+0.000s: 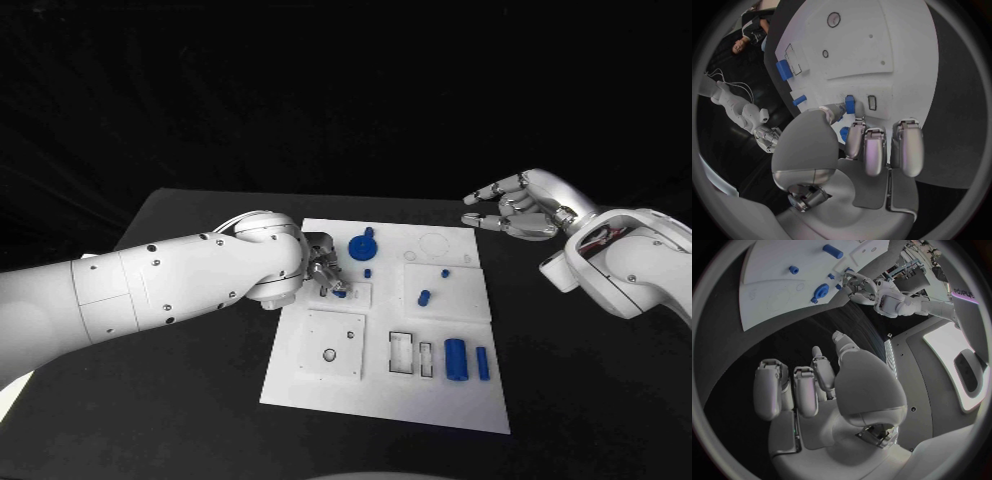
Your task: Assemble the parts on the task board
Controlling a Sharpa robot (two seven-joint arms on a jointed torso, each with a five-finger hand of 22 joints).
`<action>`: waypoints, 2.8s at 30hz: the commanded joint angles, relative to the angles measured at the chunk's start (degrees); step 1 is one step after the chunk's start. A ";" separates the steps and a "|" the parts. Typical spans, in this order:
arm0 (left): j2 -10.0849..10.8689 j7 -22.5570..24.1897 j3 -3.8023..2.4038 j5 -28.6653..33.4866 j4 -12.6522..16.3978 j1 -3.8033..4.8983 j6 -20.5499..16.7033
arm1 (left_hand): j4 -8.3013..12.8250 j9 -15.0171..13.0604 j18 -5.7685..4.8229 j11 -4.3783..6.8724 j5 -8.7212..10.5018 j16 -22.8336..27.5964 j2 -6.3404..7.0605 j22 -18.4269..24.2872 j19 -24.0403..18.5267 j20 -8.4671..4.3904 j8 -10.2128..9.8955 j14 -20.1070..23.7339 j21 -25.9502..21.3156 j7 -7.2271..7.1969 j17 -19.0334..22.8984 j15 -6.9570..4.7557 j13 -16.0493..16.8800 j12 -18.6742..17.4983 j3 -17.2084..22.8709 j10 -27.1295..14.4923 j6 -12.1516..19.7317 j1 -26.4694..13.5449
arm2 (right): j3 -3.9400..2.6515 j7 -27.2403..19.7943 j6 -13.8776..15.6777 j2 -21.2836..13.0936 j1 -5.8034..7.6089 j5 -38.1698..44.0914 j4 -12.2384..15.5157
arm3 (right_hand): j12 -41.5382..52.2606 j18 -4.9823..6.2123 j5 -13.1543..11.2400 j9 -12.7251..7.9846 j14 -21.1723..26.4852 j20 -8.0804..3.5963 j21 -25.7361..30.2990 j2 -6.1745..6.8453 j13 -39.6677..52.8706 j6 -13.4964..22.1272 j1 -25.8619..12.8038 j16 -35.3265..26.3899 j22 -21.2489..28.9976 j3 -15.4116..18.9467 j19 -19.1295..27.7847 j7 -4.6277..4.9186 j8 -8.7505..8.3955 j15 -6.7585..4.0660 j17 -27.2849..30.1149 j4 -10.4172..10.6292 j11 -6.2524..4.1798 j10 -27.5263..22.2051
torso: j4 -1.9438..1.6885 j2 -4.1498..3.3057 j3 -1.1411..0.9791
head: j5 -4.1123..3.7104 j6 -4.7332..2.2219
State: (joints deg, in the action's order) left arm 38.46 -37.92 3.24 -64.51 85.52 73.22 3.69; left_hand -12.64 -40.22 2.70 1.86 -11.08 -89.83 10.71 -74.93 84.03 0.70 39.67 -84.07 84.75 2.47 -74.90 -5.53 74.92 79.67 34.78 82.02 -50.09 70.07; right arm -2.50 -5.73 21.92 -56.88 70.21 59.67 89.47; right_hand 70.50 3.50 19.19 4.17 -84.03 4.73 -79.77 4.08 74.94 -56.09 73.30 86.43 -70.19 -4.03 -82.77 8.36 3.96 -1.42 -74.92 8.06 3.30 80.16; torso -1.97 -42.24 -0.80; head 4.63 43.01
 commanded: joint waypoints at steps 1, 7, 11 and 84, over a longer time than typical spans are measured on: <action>-0.17 0.05 0.06 0.45 -0.07 -0.07 1.45 | 8.07 -0.12 -0.73 0.12 -0.17 -0.17 -0.36 -5.39 2.83 0.29 0.23 -5.93 0.18 -0.33 -15.10 0.24 1.62 0.39 8.30 0.33 -0.34 -0.32 | -0.01 -0.55 -0.65 0.07 -0.06 0.05 -0.01 | -0.16 0.50 -0.18 0.07 -4.46 -0.04 0.28 0.04 2.16 -0.24 0.57 -0.31 0.09 0.39 0.35 -0.05 0.01 0.30 -9.17 -0.09 -0.03 -0.40 | 0.01 -0.02 0.02 | -0.01 0.09; -0.28 0.03 0.07 0.46 -0.35 -0.07 2.08 | 7.25 -0.51 -0.77 0.58 0.08 -0.17 0.53 -5.64 2.88 0.06 0.39 -5.93 0.29 -1.02 -15.10 -0.10 1.84 0.57 6.39 0.47 -1.21 -2.62 | -0.01 -0.59 -0.65 0.06 -0.08 0.03 -0.01 | -0.24 0.52 -0.18 0.07 -4.44 -0.05 0.33 0.02 2.10 -0.25 0.60 -0.35 0.17 0.41 0.38 -0.05 0.02 0.29 -9.13 -0.09 -0.04 -0.44 | -0.03 0.01 -0.01 | -0.03 0.31; -0.33 0.02 0.07 0.47 -0.52 -0.07 2.67 | 5.90 -0.65 -0.79 0.98 0.11 -0.17 1.05 -5.77 2.90 -0.27 0.33 -5.93 0.33 -1.47 -15.10 -0.44 1.88 0.59 3.43 0.43 -2.24 -4.83 | 0.00 -0.58 -0.65 0.04 -0.09 0.03 0.00 | -0.24 0.52 -0.18 0.07 -4.44 -0.05 0.33 0.02 2.10 -0.25 0.60 -0.35 0.17 0.41 0.38 -0.05 0.02 0.29 -9.13 -0.09 -0.04 -0.44 | -0.01 -0.01 0.03 | -0.04 0.42; -1.40 0.17 -0.11 0.38 -2.71 -0.08 1.12 | -4.20 -3.68 -0.96 2.02 -0.19 -0.17 -3.51 -6.99 3.32 -1.29 2.50 -5.93 0.61 -2.70 -15.10 -1.42 2.93 1.24 -30.51 1.22 -4.89 -11.53 | 0.00 -1.10 -0.29 -0.14 -0.12 -0.13 0.71 | -0.40 0.58 -0.37 0.05 -4.41 -0.08 0.57 0.14 1.96 -0.12 -0.23 -0.59 0.54 1.16 0.48 -0.04 -0.03 0.27 -8.94 0.57 -0.02 -0.54 | 0.01 0.00 0.06 | -0.61 0.74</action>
State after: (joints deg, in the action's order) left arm 37.00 -37.92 3.18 -64.32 82.67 73.17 5.46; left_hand -16.84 -43.82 2.70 3.60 -11.25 -89.83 7.45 -74.90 84.03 -0.13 41.89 -83.86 84.98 -0.31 -74.91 -6.54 74.95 80.72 4.46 83.13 -54.67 58.56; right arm -2.49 -6.12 21.70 -57.04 70.12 59.57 90.16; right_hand 70.28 3.50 18.83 4.17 -84.03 4.73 -79.56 4.08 74.94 -56.10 73.30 86.21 -69.69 -3.11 -82.77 8.36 3.96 -1.42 -74.94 8.67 3.30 80.16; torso -1.96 -42.24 -0.73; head 4.03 43.76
